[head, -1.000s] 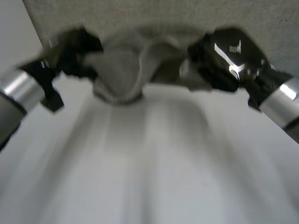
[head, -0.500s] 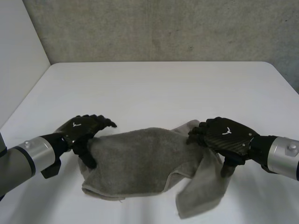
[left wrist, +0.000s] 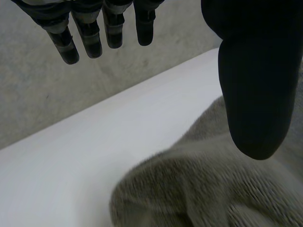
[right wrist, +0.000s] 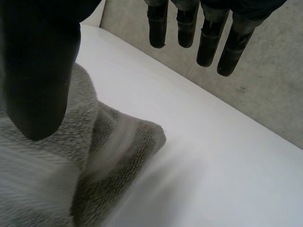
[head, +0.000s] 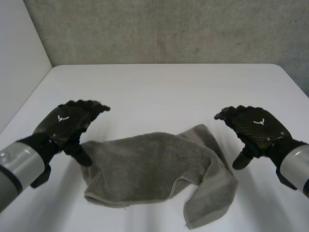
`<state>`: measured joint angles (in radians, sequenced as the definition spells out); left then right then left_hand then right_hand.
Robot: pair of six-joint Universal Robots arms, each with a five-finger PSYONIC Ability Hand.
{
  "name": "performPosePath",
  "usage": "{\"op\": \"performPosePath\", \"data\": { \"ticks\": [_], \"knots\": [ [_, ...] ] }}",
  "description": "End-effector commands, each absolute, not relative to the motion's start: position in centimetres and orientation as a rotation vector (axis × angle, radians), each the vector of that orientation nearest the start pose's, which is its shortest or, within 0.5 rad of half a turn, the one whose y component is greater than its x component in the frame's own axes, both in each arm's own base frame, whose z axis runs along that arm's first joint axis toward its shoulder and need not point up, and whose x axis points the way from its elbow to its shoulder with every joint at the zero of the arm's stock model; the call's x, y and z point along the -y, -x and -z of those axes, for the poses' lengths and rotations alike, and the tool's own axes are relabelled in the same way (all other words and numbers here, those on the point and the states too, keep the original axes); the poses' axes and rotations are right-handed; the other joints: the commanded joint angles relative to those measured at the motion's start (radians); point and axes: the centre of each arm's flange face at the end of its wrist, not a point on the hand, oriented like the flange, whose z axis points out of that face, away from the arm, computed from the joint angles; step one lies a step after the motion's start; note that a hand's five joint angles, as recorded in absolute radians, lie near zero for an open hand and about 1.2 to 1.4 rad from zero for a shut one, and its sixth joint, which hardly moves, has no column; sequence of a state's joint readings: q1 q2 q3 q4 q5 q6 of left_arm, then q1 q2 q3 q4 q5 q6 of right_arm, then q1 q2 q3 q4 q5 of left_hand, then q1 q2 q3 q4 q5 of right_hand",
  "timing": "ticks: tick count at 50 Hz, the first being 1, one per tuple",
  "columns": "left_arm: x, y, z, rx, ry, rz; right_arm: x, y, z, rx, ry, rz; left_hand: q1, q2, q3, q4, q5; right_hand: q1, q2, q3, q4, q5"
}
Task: Fold the laundry
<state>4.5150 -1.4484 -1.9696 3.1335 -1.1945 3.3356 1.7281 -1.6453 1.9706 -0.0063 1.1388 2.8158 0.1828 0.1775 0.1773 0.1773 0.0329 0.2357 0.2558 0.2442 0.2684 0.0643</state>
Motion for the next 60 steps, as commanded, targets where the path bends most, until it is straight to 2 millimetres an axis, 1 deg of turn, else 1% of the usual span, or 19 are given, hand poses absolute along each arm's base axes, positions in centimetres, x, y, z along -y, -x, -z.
{"op": "performPosePath", "data": {
  "ticks": [1,5,7,10,12,17,32,43,46,47,49,50,51,53,54,56,57,59,60],
  "knots": [
    [17.0,19.8,-20.6,-2.665,-0.813,1.903,17.1,-21.6,-21.5,-2.139,0.984,1.691,0.051,0.056,0.057,0.057,0.027,0.010,-0.010,0.002,-0.022,0.007],
    [16.0,19.7,-19.5,-2.691,-0.806,1.831,15.8,-21.9,-20.9,-2.132,1.027,1.656,0.063,0.068,0.069,0.069,0.038,0.069,0.049,0.061,0.037,0.066],
    [15.0,19.6,-18.5,-2.718,-0.808,1.765,14.5,-22.3,-20.0,-2.115,1.114,1.614,0.089,0.095,0.095,0.095,0.065,0.119,0.099,0.111,0.086,0.116],
    [14.2,19.7,-17.7,-2.742,-0.836,1.721,13.8,-22.6,-19.6,-2.099,1.172,1.593,0.104,0.109,0.110,0.110,0.079,0.140,0.120,0.131,0.107,0.137],
    [13.9,19.7,-17.5,-2.752,-0.841,1.709,12.7,-23.1,-18.8,-2.056,1.280,1.576,0.104,0.109,0.110,0.110,0.079,0.175,0.155,0.167,0.142,0.172],
    [13.8,19.9,-16.7,-2.785,-0.853,1.666,11.9,-23.7,-17.4,-2.012,1.390,1.555,0.107,0.112,0.113,0.113,0.082,0.199,0.179,0.190,0.166,0.195],
    [15.8,20.7,-14.7,-2.780,-0.810,1.740,11.0,-24.0,-14.5,-1.965,1.577,1.503,0.104,0.109,0.110,0.110,0.079,0.193,0.173,0.184,0.160,0.190],
    [18.6,21.2,-12.7,-2.720,-0.761,1.755,11.5,-24.1,-12.7,-1.947,1.675,1.511,0.110,0.115,0.115,0.115,0.085,0.181,0.161,0.172,0.148,0.178],
    [20.0,21.5,-12.5,-2.700,-0.739,1.760,12.0,-24.3,-12.5,-1.941,1.685,1.528,0.285,0.291,0.291,0.291,0.261,0.296,0.275,0.287,0.263,0.292],
    [20.0,21.5,-12.5,-2.700,-0.739,1.761,12.4,-24.3,-12.5,-1.936,1.680,1.553,0.286,0.291,0.292,0.292,0.261,0.461,0.441,0.453,0.429,0.458],
    [20.9,21.8,-12.9,-2.677,-0.737,1.797,13.4,-24.7,-13.0,-1.912,1.668,1.626,0.493,0.498,0.499,0.499,0.468,0.892,0.872,0.883,0.859,0.889],
    [20.9,21.8,-12.9,-2.677,-0.737,1.797,13.4,-24.7,-13.0,-1.912,1.668,1.626,0.495,0.500,0.500,0.500,0.470,0.894,0.874,0.886,0.862,0.891],
    [21.6,22.1,-13.3,-2.654,-0.732,1.839,14.1,-25.0,-13.4,-1.894,1.657,1.675,0.713,0.718,0.718,0.718,0.688,1.158,1.138,1.149,1.125,1.155],
    [23.2,22.6,-14.6,-2.578,-0.726,1.954,14.9,-25.2,-14.1,-1.889,1.641,1.736,1.010,1.015,1.016,1.016,0.985,1.161,1.141,1.152,1.128,1.157],
    [23.2,22.6,-14.6,-2.578,-0.726,1.955,16.1,-25.5,-15.2,-1.880,1.614,1.819,1.011,1.017,1.017,1.017,0.987,1.161,1.141,1.152,1.128,1.157],
    [25.4,23.4,-17.0,-2.447,-0.724,2.109,18.8,-26.3,-17.8,-1.833,1.556,1.997,1.160,1.166,1.166,1.166,1.136,1.161,1.141,1.152,1.128,1.157],
    [25.4,23.4,-17.0,-2.447,-0.724,2.110,18.8,-26.3,-17.8,-1.832,1.555,1.998,1.161,1.166,1.167,1.167,1.136,1.161,1.141,1.152,1.128,1.157],
    [28.2,24.5,-21.2,-2.245,-0.722,2.303,22.0,-27.4,-22.0,-1.696,1.474,2.234,1.213,1.219,1.219,1.219,1.189,1.161,1.141,1.152,1.128,1.157],
    [29.6,25.1,-24.0,-2.129,-0.707,2.407,22.0,-27.4,-22.0,-1.695,1.474,2.236,1.213,1.219,1.219,1.219,1.189,1.161,1.141,1.152,1.128,1.157]
  ]
}}
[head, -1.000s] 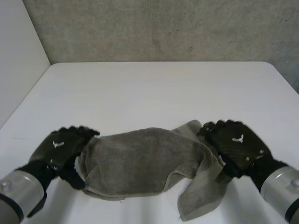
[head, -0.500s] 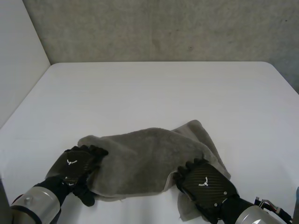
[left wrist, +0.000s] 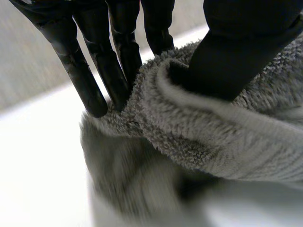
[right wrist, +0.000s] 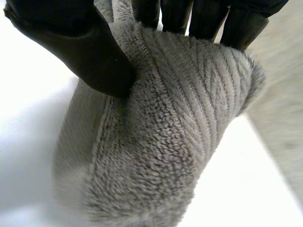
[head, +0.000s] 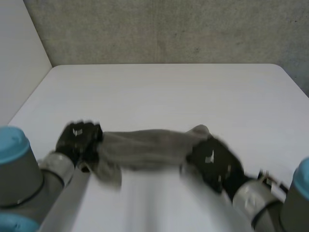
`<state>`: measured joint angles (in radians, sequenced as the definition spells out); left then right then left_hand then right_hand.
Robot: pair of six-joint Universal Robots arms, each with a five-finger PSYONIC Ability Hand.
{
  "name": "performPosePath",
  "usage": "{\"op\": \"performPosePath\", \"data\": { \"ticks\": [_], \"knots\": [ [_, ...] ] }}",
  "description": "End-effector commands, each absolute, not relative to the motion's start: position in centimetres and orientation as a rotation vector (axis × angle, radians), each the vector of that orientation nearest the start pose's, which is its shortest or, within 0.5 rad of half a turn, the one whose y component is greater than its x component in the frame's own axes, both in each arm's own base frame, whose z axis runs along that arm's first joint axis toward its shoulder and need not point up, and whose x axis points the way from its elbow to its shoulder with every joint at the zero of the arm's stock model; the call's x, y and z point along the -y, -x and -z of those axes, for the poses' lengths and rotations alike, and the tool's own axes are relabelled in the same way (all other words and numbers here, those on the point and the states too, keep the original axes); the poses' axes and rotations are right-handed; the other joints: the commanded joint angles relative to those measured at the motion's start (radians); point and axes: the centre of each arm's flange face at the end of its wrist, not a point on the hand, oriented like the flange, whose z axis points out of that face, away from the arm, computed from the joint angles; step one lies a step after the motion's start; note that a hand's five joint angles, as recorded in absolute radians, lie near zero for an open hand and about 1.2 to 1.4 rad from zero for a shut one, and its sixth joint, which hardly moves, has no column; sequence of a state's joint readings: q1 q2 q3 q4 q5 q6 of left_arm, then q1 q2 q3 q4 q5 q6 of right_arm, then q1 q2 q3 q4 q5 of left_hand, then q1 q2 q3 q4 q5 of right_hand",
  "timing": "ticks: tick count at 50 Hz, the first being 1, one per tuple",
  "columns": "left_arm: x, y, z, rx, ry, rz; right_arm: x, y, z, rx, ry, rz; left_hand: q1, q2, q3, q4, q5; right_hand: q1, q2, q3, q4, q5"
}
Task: Fold the laundry
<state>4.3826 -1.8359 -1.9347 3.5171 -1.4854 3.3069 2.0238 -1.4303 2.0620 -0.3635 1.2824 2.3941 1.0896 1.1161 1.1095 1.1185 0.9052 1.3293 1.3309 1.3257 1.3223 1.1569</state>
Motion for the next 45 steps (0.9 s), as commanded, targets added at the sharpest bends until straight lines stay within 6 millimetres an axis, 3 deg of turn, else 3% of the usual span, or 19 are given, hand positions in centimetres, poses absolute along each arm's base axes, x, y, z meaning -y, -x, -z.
{"op": "performPosePath", "data": {
  "ticks": [1,2,3,4,5,6,8,9,11,15,20,28,29,30,31,33,39,41,45],
  "knots": [
    [29.6,25.1,-24.0,-2.127,-0.707,2.408,23.3,-28.0,-24.5,-1.582,1.425,2.362,0.307,0.280,0.287,0.278,0.316,0.067,0.065,0.071,0.074,0.065],
    [30.8,25.8,-27.3,-2.005,-0.688,2.526,24.4,-28.7,-27.5,-1.418,1.375,2.500,0.307,0.280,0.287,0.278,0.316,0.067,0.065,0.071,0.074,0.065],
    [31.3,26.4,-30.3,-1.893,-0.671,2.628,24.4,-28.7,-27.5,-1.416,1.374,2.502,0.307,0.280,0.287,0.278,0.316,0.067,0.065,0.071,0.074,0.065],
    [31.4,26.4,-30.4,-1.892,-0.671,2.629,24.9,-29.3,-30.4,-1.224,1.335,2.611,0.307,0.280,0.287,0.278,0.316,0.067,0.065,0.071,0.074,0.065],
    [31.6,27.0,-33.5,-1.770,-0.650,2.730,25.0,-29.9,-32.8,-1.042,1.302,2.680,0.307,0.280,0.287,0.278,0.316,0.067,0.065,0.071,0.074,0.065],
    [31.6,27.0,-33.6,-1.768,-0.650,2.731,25.0,-29.9,-32.8,-1.040,1.302,2.681,0.307,0.280,0.287,0.278,0.316,0.067,0.065,0.071,0.074,0.065],
    [31.9,27.3,-39.1,-1.543,-0.597,2.884,25.6,-30.0,-36.1,-0.826,1.232,2.722,0.307,0.280,0.287,0.278,0.316,0.067,0.065,0.071,0.074,0.065],
    [31.9,27.3,-39.1,-1.542,-0.597,2.884,25.6,-30.0,-36.1,-0.825,1.232,2.722,0.307,0.280,0.287,0.278,0.316,0.067,0.065,0.071,0.074,0.065],
    [31.6,27.2,-42.5,-1.403,-0.550,2.971,26.2,-29.6,-37.4,-0.788,1.162,2.656,0.307,0.280,0.287,0.278,0.316,0.067,0.065,0.071,0.074,0.065],
    [31.6,27.2,-42.7,-1.424,-0.536,2.991,27.0,-28.9,-37.6,-0.851,1.076,2.548,0.307,0.280,0.287,0.278,0.316,0.067,0.065,0.071,0.074,0.065],
    [32.1,26.8,-38.8,-1.634,-0.545,2.910,28.5,-27.5,-35.3,-1.054,0.976,2.355,0.307,0.280,0.287,0.278,0.316,0.067,0.065,0.071,0.074,0.065],
    [30.2,25.8,-25.0,-2.195,-0.713,2.502,29.0,-27.6,-27.4,-1.443,1.023,1.982,0.307,0.280,0.287,0.278,0.316,0.067,0.065,0.071,0.074,0.065],
    [30.2,25.8,-24.9,-2.196,-0.713,2.501,28.7,-27.6,-25.6,-1.506,1.061,1.905,0.307,0.280,0.287,0.278,0.316,0.067,0.065,0.071,0.074,0.065],
    [29.7,25.4,-22.6,-2.281,-0.738,2.420,28.3,-27.6,-23.7,-1.553,1.121,1.839,0.307,0.280,0.287,0.278,0.316,0.067,0.065,0.071,0.074,0.065],
    [29.7,25.4,-22.6,-2.282,-0.739,2.419,28.3,-27.6,-23.7,-1.553,1.122,1.838,0.307,0.280,0.287,0.278,0.316,0.067,0.065,0.071,0.074,0.065],
    [28.6,24.8,-18.9,-2.423,-0.778,2.278,27.2,-27.0,-20.5,-1.624,1.259,1.754,0.307,0.280,0.287,0.278,0.316,0.067,0.065,0.071,0.074,0.065],
    [27.5,24.3,-16.3,-2.531,-0.804,2.163,25.4,-26.3,-17.2,-1.675,1.472,1.677,0.275,0.248,0.255,0.246,0.285,-0.029,-0.030,-0.025,-0.022,-0.031],
    [27.2,24.1,-16.0,-2.546,-0.801,2.144,24.5,-26.1,-16.7,-1.680,1.553,1.650,0.254,0.228,0.234,0.225,0.264,-0.584,-0.585,-0.580,-0.577,-0.586],
    [27.3,24.1,-16.0,-2.547,-0.797,2.144,24.1,-25.9,-17.1,-1.698,1.542,1.643,0.245,0.219,0.225,0.217,0.255,-0.897,-0.899,-0.893,-0.890,-0.899]
  ]
}}
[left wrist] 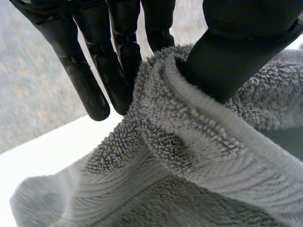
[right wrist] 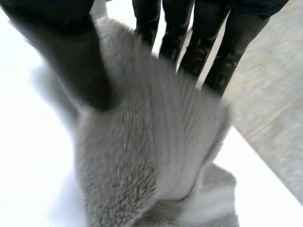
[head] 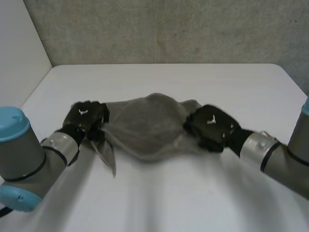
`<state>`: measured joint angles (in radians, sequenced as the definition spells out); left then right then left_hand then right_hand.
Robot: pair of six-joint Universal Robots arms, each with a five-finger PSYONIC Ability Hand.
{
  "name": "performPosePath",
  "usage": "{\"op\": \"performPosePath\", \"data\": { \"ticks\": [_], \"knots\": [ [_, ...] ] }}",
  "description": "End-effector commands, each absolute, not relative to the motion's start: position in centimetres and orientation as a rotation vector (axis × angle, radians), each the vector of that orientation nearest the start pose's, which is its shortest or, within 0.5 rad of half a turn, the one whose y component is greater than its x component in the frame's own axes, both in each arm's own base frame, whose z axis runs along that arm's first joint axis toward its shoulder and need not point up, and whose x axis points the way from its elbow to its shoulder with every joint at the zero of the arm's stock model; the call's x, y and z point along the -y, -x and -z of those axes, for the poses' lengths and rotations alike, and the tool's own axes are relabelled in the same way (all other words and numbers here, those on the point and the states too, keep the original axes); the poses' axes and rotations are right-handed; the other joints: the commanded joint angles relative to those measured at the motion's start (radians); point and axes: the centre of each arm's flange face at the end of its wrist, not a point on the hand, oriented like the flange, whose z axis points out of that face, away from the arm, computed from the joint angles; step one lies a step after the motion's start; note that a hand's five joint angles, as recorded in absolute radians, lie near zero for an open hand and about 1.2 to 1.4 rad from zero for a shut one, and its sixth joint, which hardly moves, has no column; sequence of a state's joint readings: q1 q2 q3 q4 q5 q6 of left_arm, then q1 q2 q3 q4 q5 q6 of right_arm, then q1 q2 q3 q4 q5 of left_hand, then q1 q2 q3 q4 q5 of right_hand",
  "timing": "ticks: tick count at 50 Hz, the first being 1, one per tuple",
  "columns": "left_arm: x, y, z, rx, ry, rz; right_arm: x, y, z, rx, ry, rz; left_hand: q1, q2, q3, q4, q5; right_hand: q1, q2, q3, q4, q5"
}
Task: Fold the laundry
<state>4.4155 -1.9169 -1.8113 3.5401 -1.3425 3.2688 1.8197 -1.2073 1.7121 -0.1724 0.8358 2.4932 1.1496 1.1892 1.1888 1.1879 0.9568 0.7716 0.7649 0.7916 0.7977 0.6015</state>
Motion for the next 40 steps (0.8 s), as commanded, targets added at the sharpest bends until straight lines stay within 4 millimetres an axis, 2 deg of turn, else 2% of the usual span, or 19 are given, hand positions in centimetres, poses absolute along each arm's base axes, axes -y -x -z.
{"op": "performPosePath", "data": {
  "ticks": [1,10,12,13,15,16,17,18,19,21,22,23,27,30,31,33,36,40],
  "knots": [
    [27.3,24.0,-16.1,-2.545,-0.792,2.145,24.1,-25.9,-17.5,-1.708,1.523,1.654,0.185,0.146,0.146,0.147,0.204,-0.372,-0.365,-0.392,-0.398,-0.377],
    [27.9,23.1,-17.2,-2.515,-0.738,2.173,23.8,-25.2,-19.0,-1.818,1.316,1.661,0.185,0.146,0.146,0.147,0.204,-0.461,-0.454,-0.481,-0.487,-0.465],
    [27.8,23.1,-18.0,-2.487,-0.736,2.204,23.8,-24.7,-19.7,-1.903,1.175,1.669,0.185,0.146,0.146,0.147,0.204,-0.469,-0.463,-0.489,-0.495,-0.474],
    [27.8,23.1,-18.0,-2.487,-0.736,2.204,23.8,-24.7,-19.7,-1.903,1.174,1.669,0.185,0.146,0.146,0.147,0.204,-0.469,-0.463,-0.489,-0.495,-0.474],
    [27.8,23.1,-19.0,-2.456,-0.736,2.240,24.1,-24.1,-20.5,-1.988,0.997,1.684,0.185,0.146,0.146,0.147,0.204,-0.472,-0.466,-0.492,-0.498,-0.477],
    [27.7,23.2,-19.5,-2.444,-0.738,2.256,24.1,-24.1,-20.5,-1.988,0.996,1.684,0.185,0.146,0.146,0.147,0.204,-0.472,-0.466,-0.492,-0.498,-0.477],
    [27.7,23.2,-19.5,-2.444,-0.738,2.257,24.2,-23.9,-21.0,-2.021,0.896,1.690,0.185,0.146,0.146,0.147,0.204,-0.493,-0.486,-0.513,-0.519,-0.497],
    [27.5,23.4,-20.1,-2.426,-0.747,2.280,24.2,-23.9,-21.0,-2.022,0.895,1.690,0.185,0.146,0.146,0.147,0.204,-0.493,-0.486,-0.513,-0.519,-0.497],
    [27.5,23.4,-20.1,-2.426,-0.747,2.280,24.1,-23.9,-21.7,-2.029,0.807,1.699,0.185,0.146,0.146,0.147,0.204,-0.516,-0.509,-0.536,-0.542,-0.521],
    [27.3,23.6,-22.1,-2.366,-0.749,2.347,24.1,-23.9,-22.3,-2.026,0.742,1.700,0.185,0.146,0.146,0.147,0.204,-0.519,-0.513,-0.539,-0.545,-0.524],
    [27.1,23.7,-23.2,-2.331,-0.750,2.383,23.7,-24.1,-23.0,-2.013,0.687,1.698,0.185,0.146,0.146,0.147,0.204,-0.519,-0.513,-0.539,-0.545,-0.524],
    [27.1,23.7,-23.2,-2.331,-0.750,2.384,23.3,-24.5,-23.4,-1.995,0.649,1.682,0.185,0.146,0.146,0.147,0.204,-0.519,-0.513,-0.539,-0.545,-0.524],
    [26.8,23.9,-25.6,-2.254,-0.751,2.464,22.3,-25.8,-23.9,-1.960,0.607,1.642,0.185,0.146,0.146,0.147,0.204,-0.525,-0.518,-0.545,-0.551,-0.530],
    [26.7,24.0,-26.2,-2.229,-0.757,2.483,21.0,-27.6,-23.7,-1.936,0.620,1.593,0.188,0.149,0.149,0.150,0.207,-0.525,-0.518,-0.545,-0.551,-0.530],
    [26.7,24.0,-26.2,-2.229,-0.757,2.483,21.0,-27.7,-23.7,-1.936,0.621,1.593,0.188,0.149,0.149,0.150,0.207,-0.525,-0.518,-0.545,-0.551,-0.530],
    [26.7,24.2,-26.5,-2.218,-0.762,2.496,19.6,-29.7,-23.4,-1.918,0.650,1.558,0.188,0.149,0.149,0.150,0.207,-0.525,-0.518,-0.545,-0.551,-0.530],
    [26.7,24.5,-26.8,-2.215,-0.766,2.507,19.1,-30.3,-23.3,-1.919,0.655,1.555,0.188,0.149,0.149,0.150,0.207,-0.525,-0.518,-0.545,-0.551,-0.530],
    [26.7,24.7,-27.2,-2.215,-0.768,2.514,18.3,-32.3,-21.6,-1.973,0.629,1.512,0.188,0.149,0.149,0.150,0.207,-0.525,-0.518,-0.545,-0.551,-0.530]
  ]
}}
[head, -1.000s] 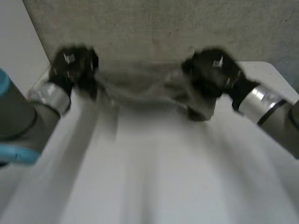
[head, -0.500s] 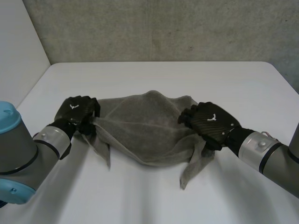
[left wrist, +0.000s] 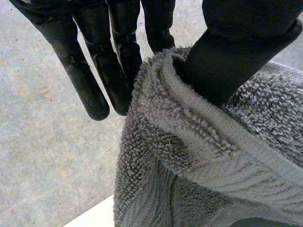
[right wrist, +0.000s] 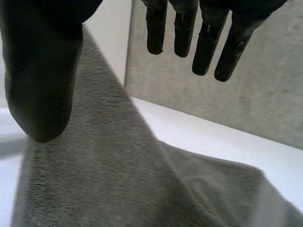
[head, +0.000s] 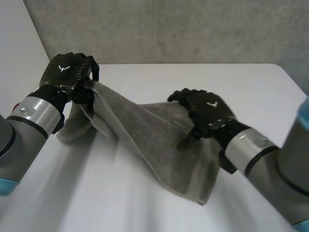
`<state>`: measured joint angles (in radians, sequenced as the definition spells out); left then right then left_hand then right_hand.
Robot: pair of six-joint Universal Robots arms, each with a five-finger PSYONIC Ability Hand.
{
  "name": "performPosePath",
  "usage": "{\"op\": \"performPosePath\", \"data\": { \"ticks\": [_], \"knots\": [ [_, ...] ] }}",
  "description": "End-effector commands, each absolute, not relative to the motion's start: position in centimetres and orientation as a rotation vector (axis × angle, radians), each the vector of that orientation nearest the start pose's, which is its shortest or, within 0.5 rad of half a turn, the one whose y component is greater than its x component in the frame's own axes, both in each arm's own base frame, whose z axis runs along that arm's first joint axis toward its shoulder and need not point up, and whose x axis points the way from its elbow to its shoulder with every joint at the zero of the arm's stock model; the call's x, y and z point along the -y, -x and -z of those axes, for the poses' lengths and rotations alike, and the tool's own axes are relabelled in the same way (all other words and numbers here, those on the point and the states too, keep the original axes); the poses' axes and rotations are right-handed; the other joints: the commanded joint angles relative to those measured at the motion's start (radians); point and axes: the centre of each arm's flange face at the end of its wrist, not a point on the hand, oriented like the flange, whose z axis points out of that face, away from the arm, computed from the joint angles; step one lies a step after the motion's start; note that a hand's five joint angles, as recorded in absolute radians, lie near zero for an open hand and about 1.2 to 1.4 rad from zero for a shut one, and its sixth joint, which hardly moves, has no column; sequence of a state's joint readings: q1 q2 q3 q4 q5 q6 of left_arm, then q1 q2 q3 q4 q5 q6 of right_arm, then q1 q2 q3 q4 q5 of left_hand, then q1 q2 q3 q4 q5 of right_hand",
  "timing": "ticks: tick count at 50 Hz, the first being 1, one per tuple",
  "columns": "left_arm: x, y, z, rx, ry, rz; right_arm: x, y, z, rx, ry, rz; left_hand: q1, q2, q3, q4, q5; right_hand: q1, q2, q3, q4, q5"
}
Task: Fold the laundry
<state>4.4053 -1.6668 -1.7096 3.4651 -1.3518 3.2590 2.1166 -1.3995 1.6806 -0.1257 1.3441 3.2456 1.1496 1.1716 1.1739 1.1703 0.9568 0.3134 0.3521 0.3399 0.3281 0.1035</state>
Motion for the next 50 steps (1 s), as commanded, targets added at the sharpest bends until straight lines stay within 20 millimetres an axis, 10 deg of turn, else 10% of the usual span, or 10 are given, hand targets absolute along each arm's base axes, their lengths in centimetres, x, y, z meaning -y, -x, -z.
{"op": "performPosePath", "data": {
  "ticks": [1,30,50],
  "knots": [
    [26.8,24.7,-27.3,-2.215,-0.766,2.513,18.3,-32.3,-21.6,-1.973,0.629,1.512,0.188,0.166,0.164,0.168,0.207,-0.067,-0.106,-0.093,-0.082,-0.032],
    [27.1,24.7,-26.6,-2.369,-0.644,2.526,15.7,-36.6,-14.6,-2.048,0.450,1.427,0.191,0.169,0.167,0.171,0.210,0.027,-0.012,0.000,0.012,0.062],
    [28.7,22.3,-26.2,-2.380,-0.534,2.461,18.7,-33.4,-12.4,-2.110,0.380,1.538,0.191,0.169,0.167,0.171,0.210,0.491,0.452,0.464,0.476,0.526]
  ]
}}
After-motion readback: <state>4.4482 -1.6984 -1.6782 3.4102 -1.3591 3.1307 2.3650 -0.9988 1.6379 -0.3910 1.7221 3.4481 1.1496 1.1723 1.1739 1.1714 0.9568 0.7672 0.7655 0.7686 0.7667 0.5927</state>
